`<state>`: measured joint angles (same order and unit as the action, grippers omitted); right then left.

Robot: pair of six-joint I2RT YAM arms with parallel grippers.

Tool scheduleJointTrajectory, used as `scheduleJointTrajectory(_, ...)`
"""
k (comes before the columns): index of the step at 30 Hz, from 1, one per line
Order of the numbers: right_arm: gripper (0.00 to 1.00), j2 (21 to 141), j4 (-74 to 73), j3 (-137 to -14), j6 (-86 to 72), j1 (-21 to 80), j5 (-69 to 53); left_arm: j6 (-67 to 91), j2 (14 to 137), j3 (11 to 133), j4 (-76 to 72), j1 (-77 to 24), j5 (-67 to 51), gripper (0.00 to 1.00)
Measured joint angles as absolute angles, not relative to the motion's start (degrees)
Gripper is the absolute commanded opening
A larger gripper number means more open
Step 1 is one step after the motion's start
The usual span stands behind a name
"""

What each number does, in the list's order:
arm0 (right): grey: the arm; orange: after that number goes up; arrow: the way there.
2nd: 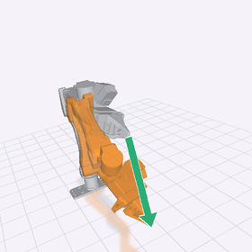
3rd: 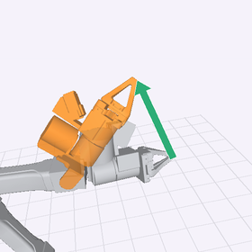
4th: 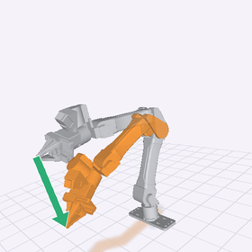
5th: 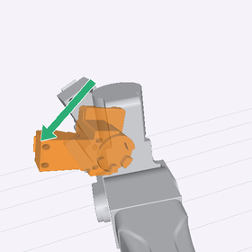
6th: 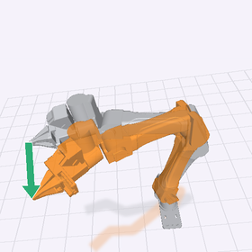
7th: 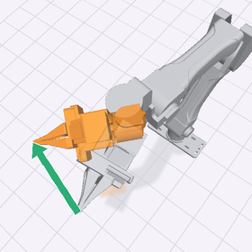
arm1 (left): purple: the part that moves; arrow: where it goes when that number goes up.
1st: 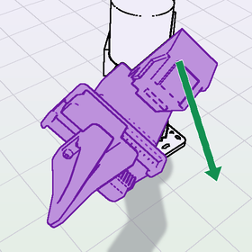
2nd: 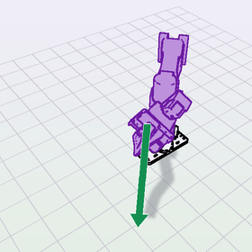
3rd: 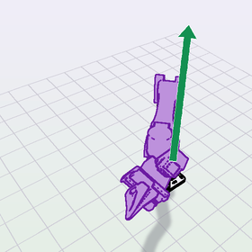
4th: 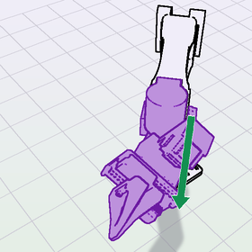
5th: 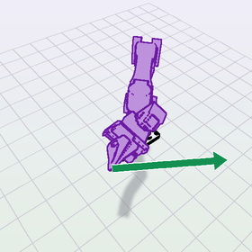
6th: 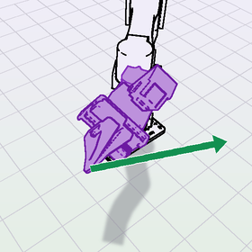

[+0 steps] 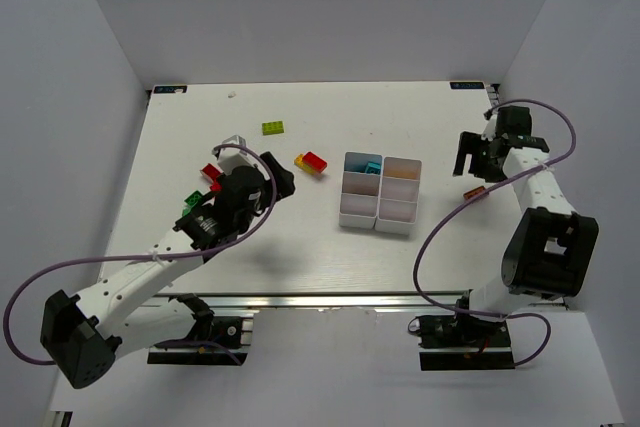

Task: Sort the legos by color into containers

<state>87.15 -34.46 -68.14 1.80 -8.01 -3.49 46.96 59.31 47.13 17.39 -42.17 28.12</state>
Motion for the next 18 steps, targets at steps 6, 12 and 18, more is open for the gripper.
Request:
scheduleJointTrajectory(6, 0.88, 92.8, -35.5, -69.8, -9.3, -10.4, 3.1, 49.3, 57.1, 44.2, 18.6, -41.9, 28.2, 0.98)
scheduleJointTrajectory(12, 0.88, 101.3, -35.5, -72.0, -13.6, -12.1, 7.3, 50.1, 57.1, 44.2, 20.0, -41.9, 28.7, 0.98)
scheduleJointTrajectory(18, 0.87, 105.5, -35.5, -72.4, -16.3, -12.6, 8.9, 52.5, 55.8, 43.9, 20.7, -41.9, 30.1, 0.98)
